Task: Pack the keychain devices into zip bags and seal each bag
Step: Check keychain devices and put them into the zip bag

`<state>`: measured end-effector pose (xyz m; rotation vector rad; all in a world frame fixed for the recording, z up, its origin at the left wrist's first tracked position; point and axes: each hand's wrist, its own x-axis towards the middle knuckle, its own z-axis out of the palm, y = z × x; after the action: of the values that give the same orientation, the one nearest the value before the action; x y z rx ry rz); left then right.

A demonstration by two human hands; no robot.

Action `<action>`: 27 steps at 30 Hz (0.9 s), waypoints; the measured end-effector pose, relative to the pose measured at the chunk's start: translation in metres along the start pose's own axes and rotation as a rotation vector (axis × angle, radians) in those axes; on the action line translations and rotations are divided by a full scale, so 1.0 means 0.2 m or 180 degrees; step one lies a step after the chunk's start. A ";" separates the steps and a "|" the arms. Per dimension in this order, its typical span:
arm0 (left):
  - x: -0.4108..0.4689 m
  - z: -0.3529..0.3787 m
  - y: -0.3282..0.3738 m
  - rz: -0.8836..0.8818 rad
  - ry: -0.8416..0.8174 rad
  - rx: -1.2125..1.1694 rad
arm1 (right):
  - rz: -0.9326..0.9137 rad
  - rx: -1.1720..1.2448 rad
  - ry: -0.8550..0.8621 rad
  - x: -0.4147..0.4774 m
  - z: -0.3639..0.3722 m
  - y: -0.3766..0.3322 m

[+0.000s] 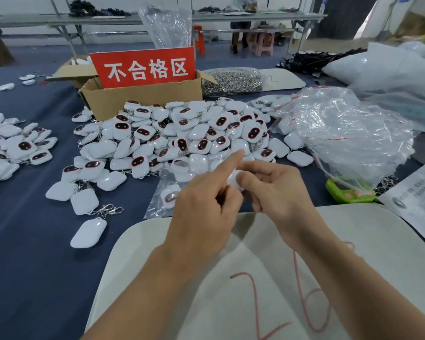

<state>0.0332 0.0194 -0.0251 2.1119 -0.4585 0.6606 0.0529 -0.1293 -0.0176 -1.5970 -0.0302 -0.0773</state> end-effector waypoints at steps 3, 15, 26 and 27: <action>0.00 0.00 -0.01 0.0099 -0.0127 0.0012 | 0.0290 -0.0240 -0.0605 0.01 -0.03 -0.01; -0.02 0.02 0.00 0.0367 -0.0194 -0.0275 | -0.0062 -0.2795 -0.0159 0.04 -0.05 0.03; 0.17 -0.22 -0.34 -0.2472 0.2111 -0.1221 | -0.0184 -0.2567 0.0419 0.03 -0.18 -0.06; 0.17 -0.22 -0.35 -0.2480 0.2069 -0.1183 | -0.0286 -0.2592 0.0623 0.04 -0.21 -0.07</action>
<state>0.0850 0.0913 -0.0258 1.4322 0.5440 0.6705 0.0588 -0.1702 -0.0020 -2.3931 0.0940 -0.3500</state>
